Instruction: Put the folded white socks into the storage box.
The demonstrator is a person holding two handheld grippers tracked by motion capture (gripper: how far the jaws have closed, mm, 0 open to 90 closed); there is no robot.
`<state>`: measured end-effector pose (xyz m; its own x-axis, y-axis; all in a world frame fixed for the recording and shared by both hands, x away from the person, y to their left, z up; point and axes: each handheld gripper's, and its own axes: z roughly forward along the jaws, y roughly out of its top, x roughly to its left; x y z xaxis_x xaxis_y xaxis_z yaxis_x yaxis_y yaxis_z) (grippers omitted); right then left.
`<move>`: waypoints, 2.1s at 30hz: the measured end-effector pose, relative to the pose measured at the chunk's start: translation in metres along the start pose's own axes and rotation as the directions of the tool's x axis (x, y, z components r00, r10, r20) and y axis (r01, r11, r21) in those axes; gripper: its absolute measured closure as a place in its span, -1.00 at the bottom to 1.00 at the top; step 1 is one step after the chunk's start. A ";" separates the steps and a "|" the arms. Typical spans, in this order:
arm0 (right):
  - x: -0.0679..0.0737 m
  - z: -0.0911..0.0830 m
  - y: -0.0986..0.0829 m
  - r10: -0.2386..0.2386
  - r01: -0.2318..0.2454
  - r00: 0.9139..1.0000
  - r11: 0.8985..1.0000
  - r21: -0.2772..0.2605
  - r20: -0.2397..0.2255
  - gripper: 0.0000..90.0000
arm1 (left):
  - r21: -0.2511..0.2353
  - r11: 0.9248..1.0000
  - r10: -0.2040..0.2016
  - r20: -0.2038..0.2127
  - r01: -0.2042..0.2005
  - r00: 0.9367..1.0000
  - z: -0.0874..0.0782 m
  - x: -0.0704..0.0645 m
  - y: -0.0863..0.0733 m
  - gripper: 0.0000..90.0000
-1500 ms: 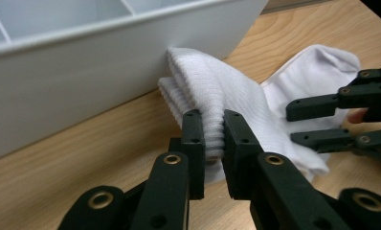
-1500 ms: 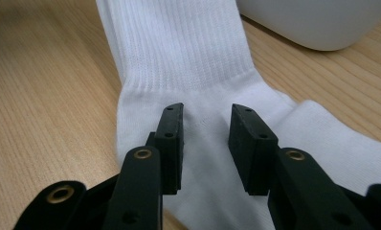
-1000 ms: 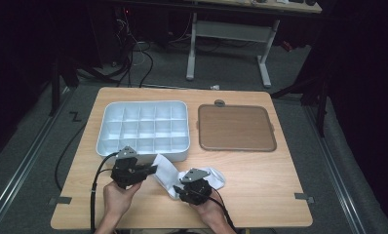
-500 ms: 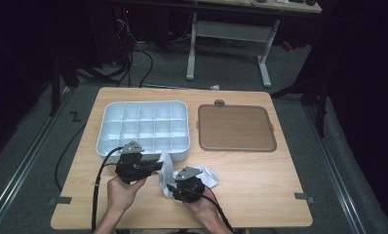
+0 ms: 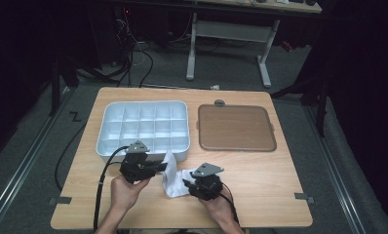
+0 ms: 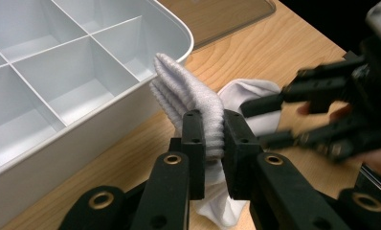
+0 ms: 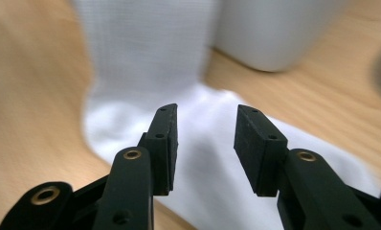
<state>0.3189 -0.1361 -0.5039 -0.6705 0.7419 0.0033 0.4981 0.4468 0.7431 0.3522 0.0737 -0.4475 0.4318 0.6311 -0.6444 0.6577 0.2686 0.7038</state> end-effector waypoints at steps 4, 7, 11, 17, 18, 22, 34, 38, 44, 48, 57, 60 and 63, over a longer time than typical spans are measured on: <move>-0.023 -0.016 -0.009 0.039 -0.038 0.995 0.999 -0.007 0.089 0.35 | 0.002 1.000 0.004 -0.003 -0.004 1.000 0.001 -0.001 0.000 0.80; -0.041 -0.023 -0.019 0.067 -0.068 0.985 0.998 0.003 0.161 0.35 | 0.003 1.000 0.005 -0.001 -0.005 1.000 0.001 -0.001 0.000 0.80; -0.056 -0.027 -0.030 0.120 -0.123 0.978 0.992 0.010 0.171 0.35 | 0.006 1.000 0.006 -0.002 -0.006 1.000 0.002 -0.002 0.000 0.80; -0.059 -0.023 -0.041 0.133 -0.140 0.983 0.989 0.050 0.126 0.65 | 0.008 1.000 0.020 0.004 -0.020 1.000 0.005 -0.007 -0.002 0.80; -0.058 -0.022 -0.041 0.140 -0.147 0.983 0.988 0.045 0.121 0.68 | 0.009 1.000 0.020 0.006 -0.020 1.000 0.006 -0.008 -0.002 0.80; -0.053 -0.023 -0.043 0.144 -0.147 0.985 0.989 0.031 0.099 0.81 | 0.016 0.999 0.047 0.006 -0.047 0.999 0.010 -0.012 -0.006 0.80; -0.042 -0.021 -0.045 0.162 -0.163 0.984 0.986 0.015 0.069 0.85 | 0.065 0.995 0.077 0.018 -0.078 0.997 0.024 -0.020 -0.017 0.80; -0.041 -0.020 -0.044 0.161 -0.163 0.985 0.987 0.013 0.065 0.85 | 0.076 0.994 0.081 0.020 -0.082 0.997 0.029 -0.023 -0.022 0.79; -0.041 -0.016 -0.046 0.163 -0.163 0.985 0.987 0.009 0.059 0.84 | 0.105 0.991 0.082 0.021 -0.084 0.996 0.041 -0.025 -0.030 0.79; -0.041 -0.015 -0.047 0.154 -0.154 0.986 0.988 0.007 0.062 0.83 | 0.121 0.988 0.090 0.023 -0.092 0.996 0.048 -0.027 -0.035 0.79; -0.040 -0.015 -0.048 0.149 -0.150 0.987 0.989 0.008 0.065 0.83 | 0.140 0.983 0.113 0.035 -0.117 0.993 0.059 -0.035 -0.043 0.79; -0.040 -0.015 -0.048 0.149 -0.149 0.987 0.989 0.008 0.064 0.83 | 0.144 0.982 0.114 0.041 -0.119 0.993 0.062 -0.038 -0.046 0.79; -0.040 -0.015 -0.048 0.150 -0.151 0.987 0.989 0.007 0.062 0.83 | 0.157 0.980 0.119 0.043 -0.124 0.992 0.066 -0.039 -0.050 0.79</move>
<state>0.3140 -0.1950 -0.5301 -0.5529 0.8301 0.0731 0.5974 0.3337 0.7292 0.3435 -0.0125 -0.4771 0.5329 0.6267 -0.5686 0.6875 0.0710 0.7227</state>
